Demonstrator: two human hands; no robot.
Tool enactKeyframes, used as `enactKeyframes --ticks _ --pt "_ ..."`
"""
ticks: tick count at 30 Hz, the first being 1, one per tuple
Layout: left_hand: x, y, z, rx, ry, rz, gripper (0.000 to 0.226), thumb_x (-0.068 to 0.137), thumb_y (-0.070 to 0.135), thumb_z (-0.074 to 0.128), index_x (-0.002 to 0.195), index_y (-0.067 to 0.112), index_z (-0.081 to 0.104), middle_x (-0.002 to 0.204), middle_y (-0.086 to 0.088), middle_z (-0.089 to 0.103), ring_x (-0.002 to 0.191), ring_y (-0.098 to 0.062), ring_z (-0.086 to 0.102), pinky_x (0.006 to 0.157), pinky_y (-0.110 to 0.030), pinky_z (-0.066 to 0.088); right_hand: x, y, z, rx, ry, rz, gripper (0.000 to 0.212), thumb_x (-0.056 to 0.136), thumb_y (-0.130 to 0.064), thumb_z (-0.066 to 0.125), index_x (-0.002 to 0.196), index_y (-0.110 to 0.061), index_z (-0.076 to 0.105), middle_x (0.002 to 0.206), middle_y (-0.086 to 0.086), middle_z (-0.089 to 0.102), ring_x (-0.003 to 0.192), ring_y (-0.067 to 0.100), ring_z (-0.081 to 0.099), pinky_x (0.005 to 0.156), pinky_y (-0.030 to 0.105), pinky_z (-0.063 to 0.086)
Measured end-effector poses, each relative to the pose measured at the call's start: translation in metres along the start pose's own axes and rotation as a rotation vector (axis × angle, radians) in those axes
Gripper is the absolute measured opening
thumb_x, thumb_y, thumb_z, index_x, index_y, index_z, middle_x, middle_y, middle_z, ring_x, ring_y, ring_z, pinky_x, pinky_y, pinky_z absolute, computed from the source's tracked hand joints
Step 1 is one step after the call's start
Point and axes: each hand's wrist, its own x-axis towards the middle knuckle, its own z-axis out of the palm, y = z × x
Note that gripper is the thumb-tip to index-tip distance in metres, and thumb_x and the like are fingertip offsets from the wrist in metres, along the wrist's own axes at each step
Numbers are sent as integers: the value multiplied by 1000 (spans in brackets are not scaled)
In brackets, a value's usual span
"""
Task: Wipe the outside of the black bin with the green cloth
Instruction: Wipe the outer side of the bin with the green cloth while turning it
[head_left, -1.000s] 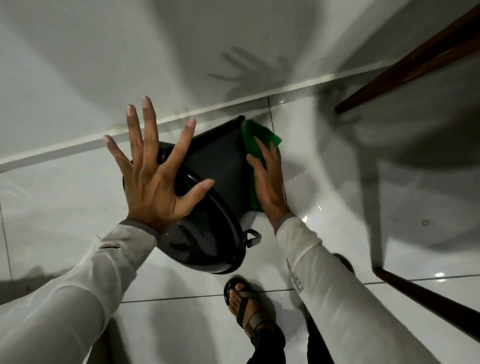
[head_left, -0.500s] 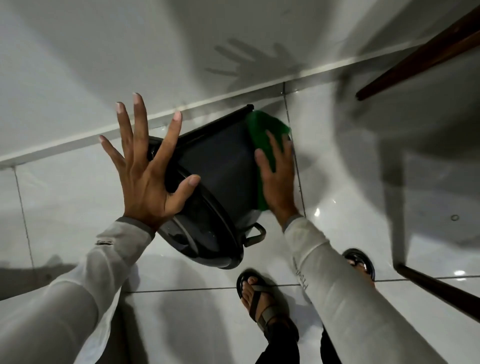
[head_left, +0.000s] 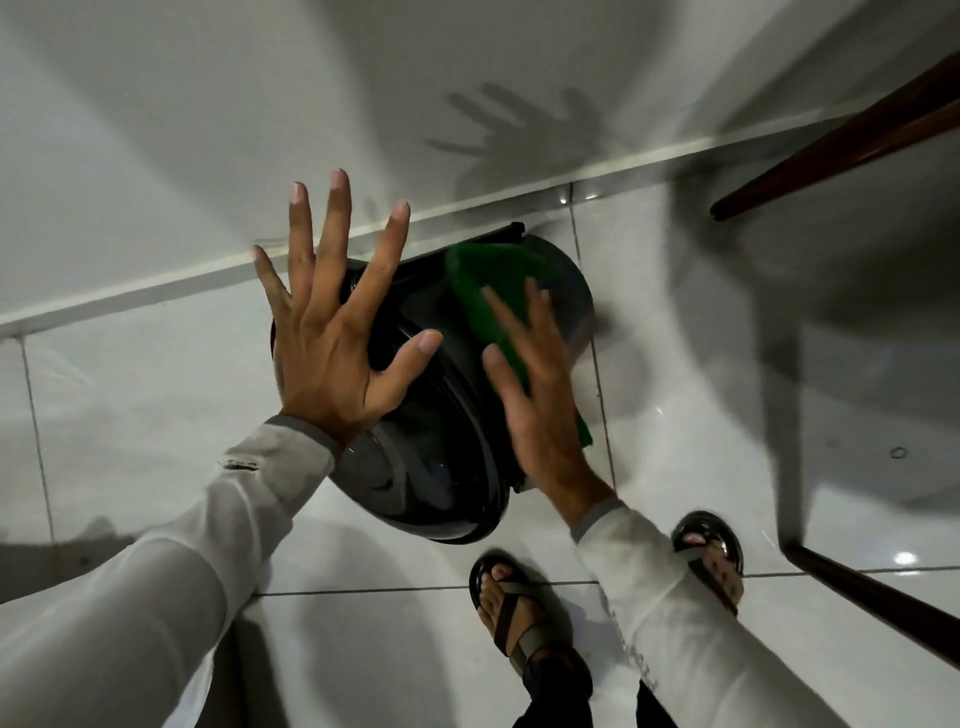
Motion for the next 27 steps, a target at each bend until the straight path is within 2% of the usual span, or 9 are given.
enactKeyframes --ticks 3,5,8,12,13,18,21,25,27 --pt "-4 -6 2 -31 20 68 89 96 79 19 160 19 33 170 -28 22 159 -51 12 121 -76 21 -4 -8 -1 -72 -102 -201 53 100 -40 43 151 -26 47 171 5 27 162 19 13 129 57 13" --pt "-6 -9 4 -28 48 90 89 97 77 21 158 15 37 167 -31 27 158 -52 16 120 -73 27 10 0 -7 -96 -128 -185 53 99 -40 44 150 -27 49 168 4 33 160 20 18 128 57 17" --pt "-5 -5 7 -10 72 107 90 97 77 25 157 12 40 165 -28 33 157 -51 21 119 -71 31 49 21 -19 -115 -90 14 58 95 -49 43 148 -26 51 165 8 39 157 27 27 128 56 20" --pt "-6 1 11 -26 96 110 90 97 75 29 156 9 41 161 -22 43 156 -49 26 116 -69 37 89 46 -37 60 35 386 52 102 -33 54 151 -18 47 163 10 38 150 27 37 114 19 27" --pt "-4 0 11 -40 100 93 89 97 74 29 157 9 40 161 -21 44 156 -47 26 117 -67 37 95 51 -37 137 72 448 53 101 -31 56 151 -17 47 160 10 41 148 27 41 110 17 30" --pt "4 -2 7 -101 92 19 84 100 70 32 158 10 40 162 -18 42 158 -43 25 126 -54 32 87 59 -30 361 289 701 79 84 -49 51 158 -26 34 157 11 47 139 32 49 119 48 40" --pt "-11 1 9 -98 122 28 75 102 65 36 154 12 47 159 -19 47 155 -42 31 126 -46 34 56 54 -20 524 367 799 66 100 -45 48 160 -32 24 158 8 45 140 32 48 120 46 38" --pt "-19 7 10 -84 131 22 69 103 61 38 150 12 53 155 -20 51 151 -41 38 121 -55 39 21 50 -6 730 411 968 91 74 -65 56 158 -40 29 153 7 51 133 34 54 118 53 42" --pt "-19 12 10 -77 131 14 67 104 60 37 149 13 54 155 -19 51 151 -41 39 120 -58 38 8 36 -1 772 419 994 81 82 -57 55 157 -36 32 149 7 54 131 35 56 117 53 43"
